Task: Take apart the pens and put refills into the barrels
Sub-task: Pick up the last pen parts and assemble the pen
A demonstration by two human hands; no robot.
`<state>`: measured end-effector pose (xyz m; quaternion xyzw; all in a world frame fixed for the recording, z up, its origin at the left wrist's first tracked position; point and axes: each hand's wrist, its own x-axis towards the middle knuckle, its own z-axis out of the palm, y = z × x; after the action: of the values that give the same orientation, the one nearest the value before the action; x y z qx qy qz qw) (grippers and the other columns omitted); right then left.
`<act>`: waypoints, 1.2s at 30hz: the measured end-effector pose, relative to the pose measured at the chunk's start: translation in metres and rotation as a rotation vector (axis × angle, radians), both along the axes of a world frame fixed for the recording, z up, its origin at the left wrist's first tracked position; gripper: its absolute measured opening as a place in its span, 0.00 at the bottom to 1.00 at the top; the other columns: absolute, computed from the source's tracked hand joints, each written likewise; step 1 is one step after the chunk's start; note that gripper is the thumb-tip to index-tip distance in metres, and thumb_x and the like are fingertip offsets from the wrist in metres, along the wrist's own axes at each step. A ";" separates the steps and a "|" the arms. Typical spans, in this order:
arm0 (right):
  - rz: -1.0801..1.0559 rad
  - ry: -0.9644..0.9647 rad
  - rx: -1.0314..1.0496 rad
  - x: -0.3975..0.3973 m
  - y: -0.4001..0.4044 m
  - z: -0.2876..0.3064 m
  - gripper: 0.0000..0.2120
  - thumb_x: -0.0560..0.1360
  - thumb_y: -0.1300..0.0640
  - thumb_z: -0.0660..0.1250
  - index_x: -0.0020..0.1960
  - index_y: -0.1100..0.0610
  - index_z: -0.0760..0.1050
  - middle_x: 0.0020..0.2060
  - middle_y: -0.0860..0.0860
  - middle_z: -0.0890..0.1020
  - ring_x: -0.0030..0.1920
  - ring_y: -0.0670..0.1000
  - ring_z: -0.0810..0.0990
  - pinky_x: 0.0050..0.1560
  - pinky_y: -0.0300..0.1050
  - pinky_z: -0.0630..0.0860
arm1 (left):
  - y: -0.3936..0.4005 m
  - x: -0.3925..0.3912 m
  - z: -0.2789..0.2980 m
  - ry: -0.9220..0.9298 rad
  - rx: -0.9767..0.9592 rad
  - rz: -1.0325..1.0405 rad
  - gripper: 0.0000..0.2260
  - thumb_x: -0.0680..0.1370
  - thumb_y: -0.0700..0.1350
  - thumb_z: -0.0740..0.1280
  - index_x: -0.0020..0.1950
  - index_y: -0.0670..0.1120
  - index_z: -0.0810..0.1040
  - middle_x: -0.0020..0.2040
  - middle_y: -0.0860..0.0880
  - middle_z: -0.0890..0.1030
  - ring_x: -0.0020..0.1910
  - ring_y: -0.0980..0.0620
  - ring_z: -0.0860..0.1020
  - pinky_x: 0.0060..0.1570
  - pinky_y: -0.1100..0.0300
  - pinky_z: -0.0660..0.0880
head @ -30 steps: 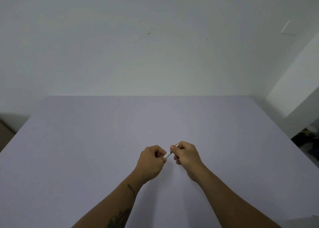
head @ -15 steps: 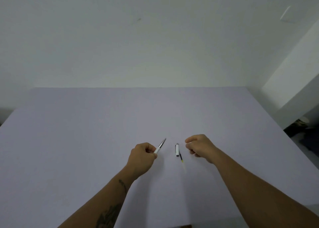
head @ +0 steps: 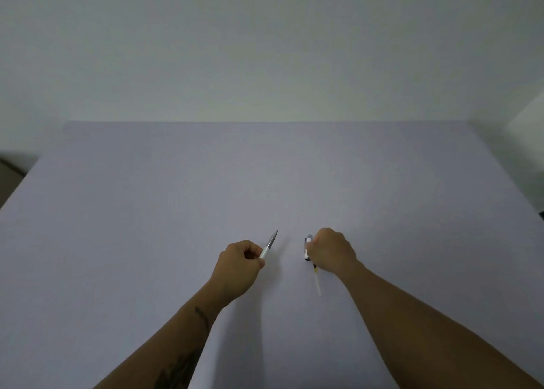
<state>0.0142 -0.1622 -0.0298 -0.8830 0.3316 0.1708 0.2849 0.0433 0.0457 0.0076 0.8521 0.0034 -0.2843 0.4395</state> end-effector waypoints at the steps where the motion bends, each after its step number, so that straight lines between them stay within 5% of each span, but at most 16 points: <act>1: 0.002 -0.004 0.002 0.004 0.000 -0.003 0.13 0.74 0.47 0.61 0.42 0.56 0.73 0.46 0.56 0.83 0.48 0.60 0.81 0.44 0.45 0.73 | 0.001 0.000 0.000 0.001 0.011 0.013 0.03 0.75 0.39 0.67 0.45 0.45 0.81 0.38 0.49 0.80 0.34 0.52 0.75 0.33 0.60 0.75; 8: 0.049 0.049 -0.014 0.026 0.006 0.001 0.08 0.70 0.53 0.64 0.36 0.57 0.71 0.37 0.52 0.81 0.38 0.55 0.82 0.35 0.40 0.73 | 0.008 0.002 -0.003 0.013 0.062 0.077 0.04 0.75 0.39 0.68 0.44 0.46 0.81 0.39 0.48 0.81 0.35 0.52 0.76 0.34 0.59 0.75; 12: -0.065 -0.122 0.288 0.036 0.013 0.019 0.10 0.68 0.57 0.62 0.30 0.58 0.70 0.27 0.49 0.80 0.26 0.49 0.73 0.29 0.39 0.67 | 0.009 0.004 -0.003 0.007 0.049 0.088 0.04 0.74 0.39 0.68 0.43 0.46 0.81 0.38 0.49 0.81 0.35 0.51 0.76 0.33 0.60 0.75; 15: -0.112 -0.319 0.445 0.042 0.024 0.040 0.13 0.69 0.59 0.60 0.32 0.57 0.81 0.31 0.53 0.84 0.28 0.49 0.72 0.31 0.42 0.69 | 0.009 0.004 -0.001 0.006 0.023 0.084 0.04 0.75 0.39 0.68 0.44 0.46 0.82 0.38 0.48 0.80 0.34 0.51 0.75 0.33 0.60 0.74; 19: -0.182 -0.467 0.518 0.040 0.034 0.060 0.12 0.72 0.61 0.61 0.39 0.56 0.83 0.34 0.51 0.85 0.33 0.50 0.76 0.37 0.45 0.73 | 0.010 0.003 0.002 -0.001 -0.001 0.067 0.04 0.75 0.39 0.68 0.44 0.46 0.81 0.38 0.48 0.80 0.35 0.51 0.75 0.35 0.58 0.75; 25: -0.226 -0.482 0.517 0.029 0.048 0.065 0.12 0.71 0.60 0.61 0.39 0.56 0.84 0.34 0.51 0.84 0.37 0.51 0.79 0.41 0.49 0.76 | 0.025 0.001 0.013 -0.032 -0.038 0.024 0.04 0.75 0.39 0.68 0.42 0.47 0.80 0.37 0.49 0.79 0.33 0.52 0.74 0.33 0.61 0.73; 32: -0.218 -0.444 0.609 0.014 0.077 0.078 0.10 0.75 0.62 0.63 0.44 0.58 0.84 0.33 0.51 0.82 0.32 0.48 0.76 0.32 0.38 0.71 | 0.045 -0.002 0.025 -0.089 -0.063 -0.044 0.04 0.76 0.39 0.68 0.44 0.46 0.80 0.36 0.49 0.77 0.32 0.53 0.72 0.32 0.64 0.70; 36: -0.223 -0.425 0.695 0.009 0.091 0.083 0.08 0.75 0.60 0.67 0.46 0.62 0.83 0.34 0.53 0.82 0.33 0.49 0.76 0.33 0.41 0.71 | 0.055 -0.003 0.033 -0.129 -0.129 -0.036 0.03 0.76 0.39 0.68 0.46 0.44 0.82 0.36 0.49 0.76 0.29 0.54 0.70 0.30 0.64 0.68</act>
<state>0.0234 -0.0713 0.0532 -0.7088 0.2814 0.0546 0.6446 0.0407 0.1006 0.0408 0.8385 -0.0583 -0.2362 0.4875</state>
